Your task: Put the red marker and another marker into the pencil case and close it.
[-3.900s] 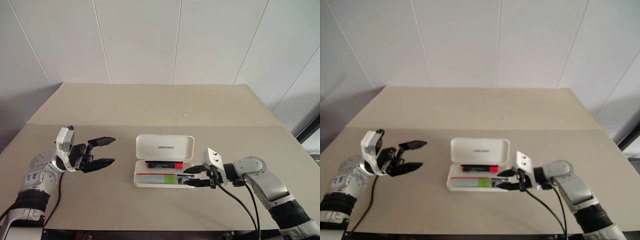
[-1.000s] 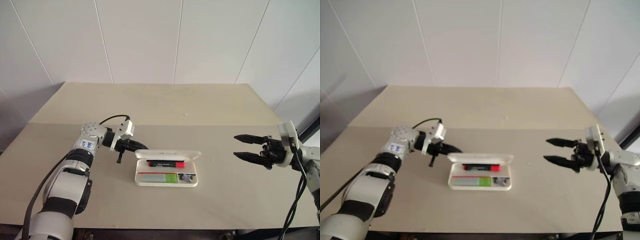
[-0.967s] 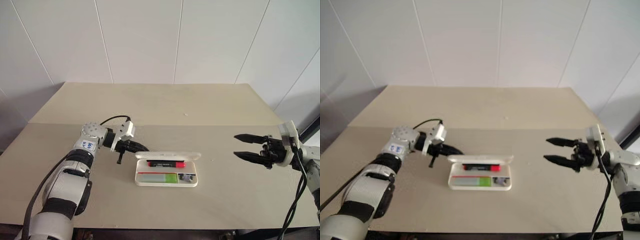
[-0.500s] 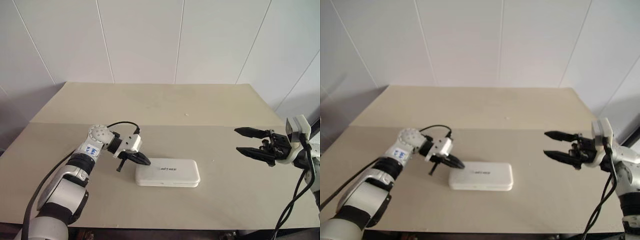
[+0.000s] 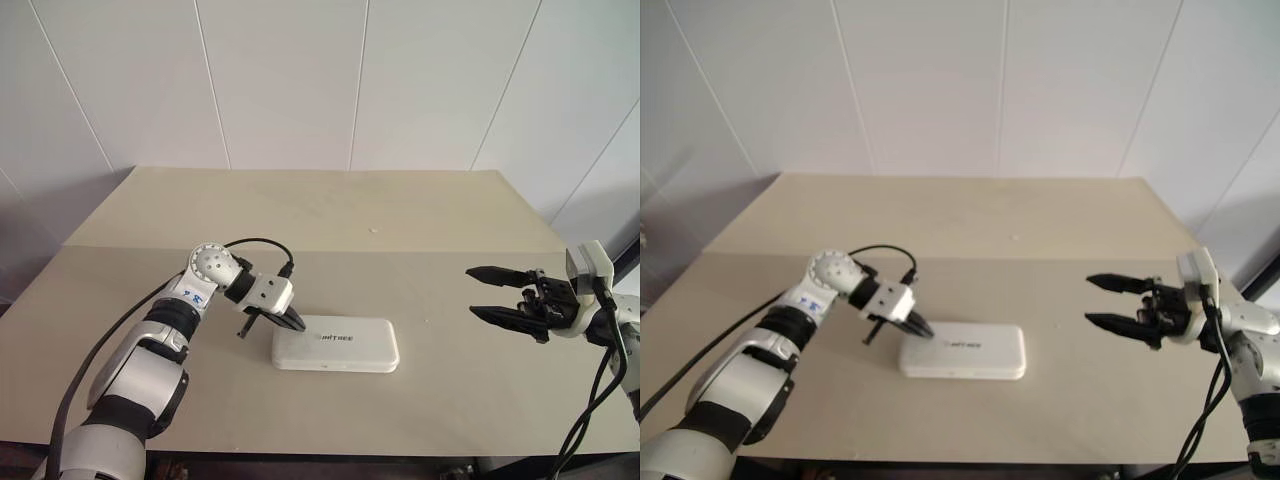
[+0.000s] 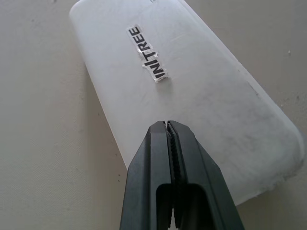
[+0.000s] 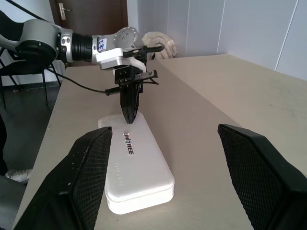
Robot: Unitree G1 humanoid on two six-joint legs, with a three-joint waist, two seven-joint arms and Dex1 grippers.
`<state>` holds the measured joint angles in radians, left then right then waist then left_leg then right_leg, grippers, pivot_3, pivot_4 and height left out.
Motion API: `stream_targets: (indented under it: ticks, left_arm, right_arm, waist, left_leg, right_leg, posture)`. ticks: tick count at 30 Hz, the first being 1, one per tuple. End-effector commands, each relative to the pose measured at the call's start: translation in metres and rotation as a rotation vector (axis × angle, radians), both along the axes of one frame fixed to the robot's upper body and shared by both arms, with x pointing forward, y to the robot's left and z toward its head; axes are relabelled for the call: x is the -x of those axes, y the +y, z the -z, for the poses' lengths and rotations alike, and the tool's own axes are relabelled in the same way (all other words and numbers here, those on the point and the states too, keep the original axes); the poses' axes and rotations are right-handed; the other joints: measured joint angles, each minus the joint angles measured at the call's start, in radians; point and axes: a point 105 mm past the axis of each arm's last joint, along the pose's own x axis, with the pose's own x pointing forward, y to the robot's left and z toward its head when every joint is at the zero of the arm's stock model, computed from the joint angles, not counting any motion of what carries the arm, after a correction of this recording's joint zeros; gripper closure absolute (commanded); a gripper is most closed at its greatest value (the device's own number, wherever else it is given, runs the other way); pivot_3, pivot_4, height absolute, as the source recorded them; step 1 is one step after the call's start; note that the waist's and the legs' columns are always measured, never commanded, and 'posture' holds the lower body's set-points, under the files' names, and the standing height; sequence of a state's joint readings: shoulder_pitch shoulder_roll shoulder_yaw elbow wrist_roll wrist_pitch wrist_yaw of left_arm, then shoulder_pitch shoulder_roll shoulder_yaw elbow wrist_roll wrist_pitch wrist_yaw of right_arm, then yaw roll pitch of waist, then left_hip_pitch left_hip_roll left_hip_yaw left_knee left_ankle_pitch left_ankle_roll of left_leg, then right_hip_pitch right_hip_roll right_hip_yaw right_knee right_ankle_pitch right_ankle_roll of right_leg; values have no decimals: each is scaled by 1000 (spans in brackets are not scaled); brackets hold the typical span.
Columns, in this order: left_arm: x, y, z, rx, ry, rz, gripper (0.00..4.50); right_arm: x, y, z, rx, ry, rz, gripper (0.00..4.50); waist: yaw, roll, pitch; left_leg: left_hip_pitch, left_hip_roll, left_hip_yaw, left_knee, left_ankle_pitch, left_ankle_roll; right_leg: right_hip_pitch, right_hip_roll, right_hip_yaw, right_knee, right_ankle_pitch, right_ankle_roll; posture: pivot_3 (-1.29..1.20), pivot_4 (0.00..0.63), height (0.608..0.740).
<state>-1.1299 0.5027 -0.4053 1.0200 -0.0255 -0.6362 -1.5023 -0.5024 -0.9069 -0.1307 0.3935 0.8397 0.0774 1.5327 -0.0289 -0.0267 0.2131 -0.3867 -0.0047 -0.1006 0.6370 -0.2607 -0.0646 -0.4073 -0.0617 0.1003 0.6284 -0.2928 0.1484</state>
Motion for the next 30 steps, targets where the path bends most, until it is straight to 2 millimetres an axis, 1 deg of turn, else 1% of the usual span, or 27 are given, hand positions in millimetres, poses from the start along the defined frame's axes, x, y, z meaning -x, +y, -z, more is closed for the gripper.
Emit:
stream_targets:
  ticks: [1,4,6,9,11,14,17,19,26,29,30]
  left_arm:
    - [13,10,29,-185,84,83,4446]
    - [13,5,29,-170,65,94,4446]
    - [10,-2,23,-108,51,81,4446]
    - [3,-14,-1,102,73,22,4446]
    - [-1,-16,-16,233,93,-20,4446]
    - [-2,-12,-33,376,117,-54,4446]
    - [4,-7,-48,517,129,-20,4446]
    - [7,-3,-55,592,137,-33,4446]
    - [29,22,-60,712,179,-31,4446]
    - [35,34,-57,734,191,-68,4446]
    - [38,39,-56,739,203,-76,4268]
  right_arm:
    - [10,2,-8,17,-46,-82,0]
    - [8,3,-9,18,-48,-82,0]
    - [7,4,-10,19,-49,-83,0]
    - [6,5,-12,20,-52,-85,0]
    - [5,5,-12,20,-51,-85,0]
    - [5,5,-11,22,-46,-85,0]
    - [4,5,-12,21,-43,-86,0]
    - [3,5,-12,20,-42,-85,0]
    - [0,8,-14,21,-36,-91,0]
    - [0,7,-14,24,-32,-89,0]
    - [0,7,-14,25,-31,-88,0]
  waist:
    - [0,1,0]
    - [0,2,-1]
    - [0,2,-1]
    - [1,2,-1]
    - [0,1,-1]
    - [-2,1,0]
    - [-4,2,0]
    - [-3,2,0]
    - [-3,2,0]
    - [-2,2,0]
    - [-2,2,0]
  left_leg:
    - [0,0,0,0,0,0]
    - [0,0,0,0,0,0]
    - [0,0,0,0,0,0]
    - [0,0,0,1,0,1]
    - [-1,0,0,1,0,1]
    - [-3,0,0,1,0,1]
    - [-3,0,0,1,0,1]
    - [-3,0,0,0,0,1]
    - [-3,1,0,1,0,1]
    - [-2,0,0,1,0,0]
    - [-3,0,0,1,0,0]
  right_leg:
    - [0,0,0,0,0,0]
    - [0,0,0,0,0,0]
    - [0,0,1,0,0,0]
    - [0,0,1,0,1,1]
    - [0,0,1,0,1,1]
    - [-3,0,1,0,1,1]
    - [-3,0,1,0,1,1]
    - [-3,0,1,0,1,1]
    - [-3,0,1,0,1,1]
    - [-3,0,1,0,1,1]
    - [-3,0,1,0,1,1]
  posture:
    - [0,150,740]
    - [0,150,740]
    - [0,150,740]
    - [0,150,740]
    - [0,150,740]
    - [0,150,740]
    - [0,150,740]
    - [0,150,740]
    - [0,150,740]
    - [0,150,740]
    - [0,150,740]
